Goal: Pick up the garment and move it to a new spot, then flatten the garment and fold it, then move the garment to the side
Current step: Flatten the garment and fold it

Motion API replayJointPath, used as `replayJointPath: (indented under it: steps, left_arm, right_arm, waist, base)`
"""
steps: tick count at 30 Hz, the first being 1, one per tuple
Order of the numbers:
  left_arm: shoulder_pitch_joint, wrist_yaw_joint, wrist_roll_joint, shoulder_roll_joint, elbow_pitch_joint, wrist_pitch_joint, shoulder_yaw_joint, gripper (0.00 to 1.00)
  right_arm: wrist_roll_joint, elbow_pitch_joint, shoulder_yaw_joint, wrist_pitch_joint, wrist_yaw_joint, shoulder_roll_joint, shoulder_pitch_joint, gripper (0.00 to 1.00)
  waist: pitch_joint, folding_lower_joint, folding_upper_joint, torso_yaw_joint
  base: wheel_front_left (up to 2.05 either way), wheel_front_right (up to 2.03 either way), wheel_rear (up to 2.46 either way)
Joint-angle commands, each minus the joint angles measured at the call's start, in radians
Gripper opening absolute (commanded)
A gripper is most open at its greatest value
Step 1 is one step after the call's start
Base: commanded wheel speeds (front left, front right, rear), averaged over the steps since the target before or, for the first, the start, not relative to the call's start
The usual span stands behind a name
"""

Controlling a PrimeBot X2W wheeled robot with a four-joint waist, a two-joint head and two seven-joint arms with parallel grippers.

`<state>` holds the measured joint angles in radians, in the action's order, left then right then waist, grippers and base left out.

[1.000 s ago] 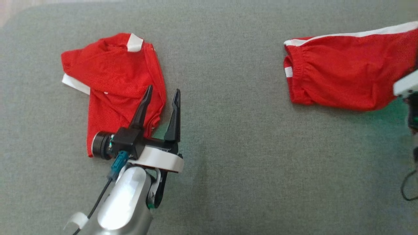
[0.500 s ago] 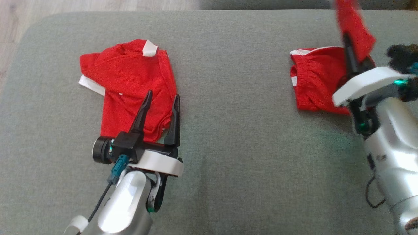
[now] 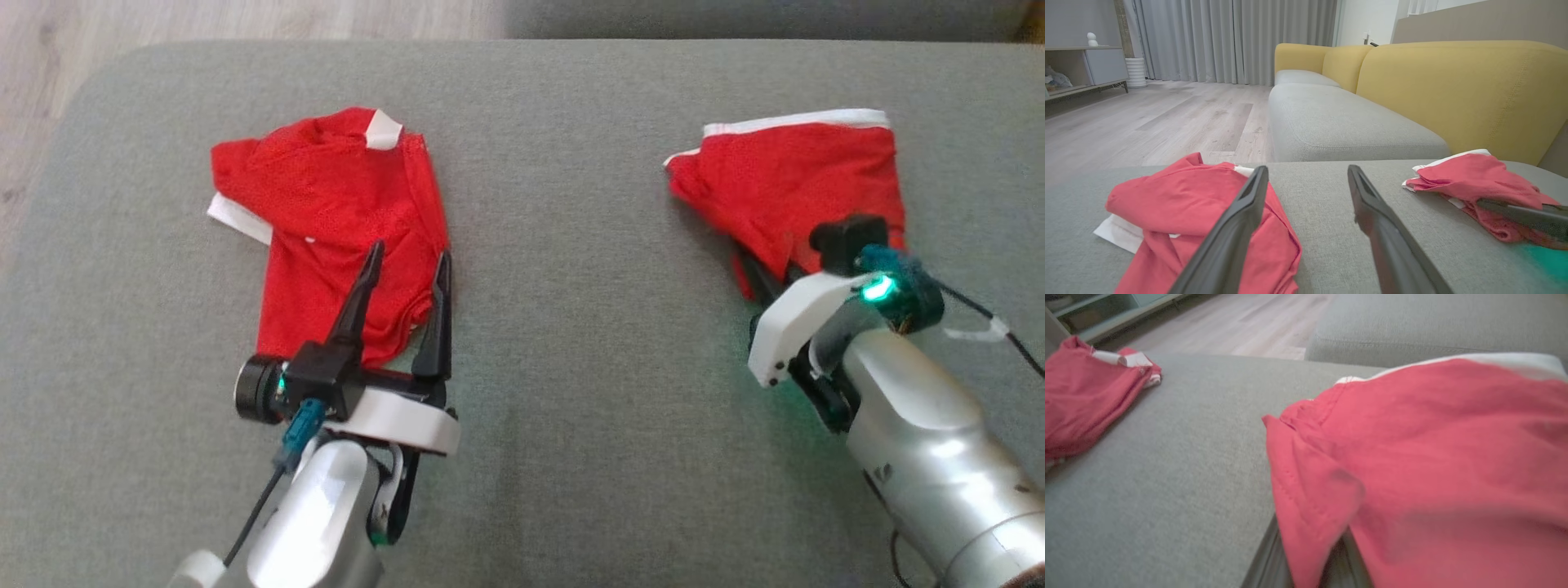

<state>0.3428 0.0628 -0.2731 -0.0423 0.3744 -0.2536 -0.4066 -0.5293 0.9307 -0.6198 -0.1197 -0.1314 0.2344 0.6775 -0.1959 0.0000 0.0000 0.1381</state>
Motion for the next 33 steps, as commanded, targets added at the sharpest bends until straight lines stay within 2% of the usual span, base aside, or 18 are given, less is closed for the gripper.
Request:
replayJointPath:
  steps: [1, 7, 11, 16, 22, 27, 33]
  left_arm:
    - [0.007, 0.007, 0.001, -0.008, -0.025, -0.008, 0.032, 1.00]
    - [-0.008, 0.005, 0.001, -0.008, -0.026, -0.008, 0.047, 1.00]
    - [-0.019, 0.005, 0.001, -0.008, -0.041, -0.008, 0.060, 1.00]
    - [-0.031, 0.007, -0.003, -0.008, -0.067, -0.008, 0.073, 1.00]
    - [-0.050, 0.011, -0.008, -0.008, -0.091, -0.008, 0.085, 1.00]
    - [-0.078, 0.011, -0.009, -0.008, -0.104, -0.008, 0.091, 1.00]
    - [-0.098, 0.006, -0.002, -0.008, -0.109, -0.008, 0.105, 1.00]
  right_arm:
    - [0.010, -0.007, -0.020, -0.015, 0.001, -0.004, -0.007, 1.00]
    - [0.009, 0.028, 0.016, -0.117, 0.001, -0.034, 0.001, 1.00]
    - [0.019, -0.005, 0.136, -0.140, 0.001, -0.038, -0.013, 1.00]
    - [0.131, -0.225, 0.381, -0.142, 0.001, -0.039, -0.126, 1.00]
    - [0.295, -0.482, 0.582, -0.142, 0.001, -0.120, -0.328, 1.00]
    - [0.363, -0.606, 0.654, -0.142, 0.001, -0.171, -0.456, 1.00]
    - [0.355, -0.653, 0.651, -0.142, 0.001, -0.183, -0.514, 1.00]
  waist:
    - [0.008, 0.0000, 0.0000, -0.011]
    - [0.045, 0.0000, 0.0000, -0.057]
    - [0.075, 0.0000, 0.0000, -0.094]
    - [0.100, 0.0000, 0.0000, -0.143]
    - [0.118, 0.0000, 0.0000, -0.184]
    - [0.122, 0.0000, 0.0000, -0.207]
    - [0.111, 0.0000, 0.0000, -0.220]
  base:
    - [0.00, 0.00, 0.00]
    - [0.00, 0.00, 0.00]
    - [0.00, 0.00, 0.00]
    - [0.00, 0.00, 0.00]
    - [0.00, 0.00, 0.00]
    - [0.00, 0.00, 0.00]
    - [0.00, 0.00, 0.00]
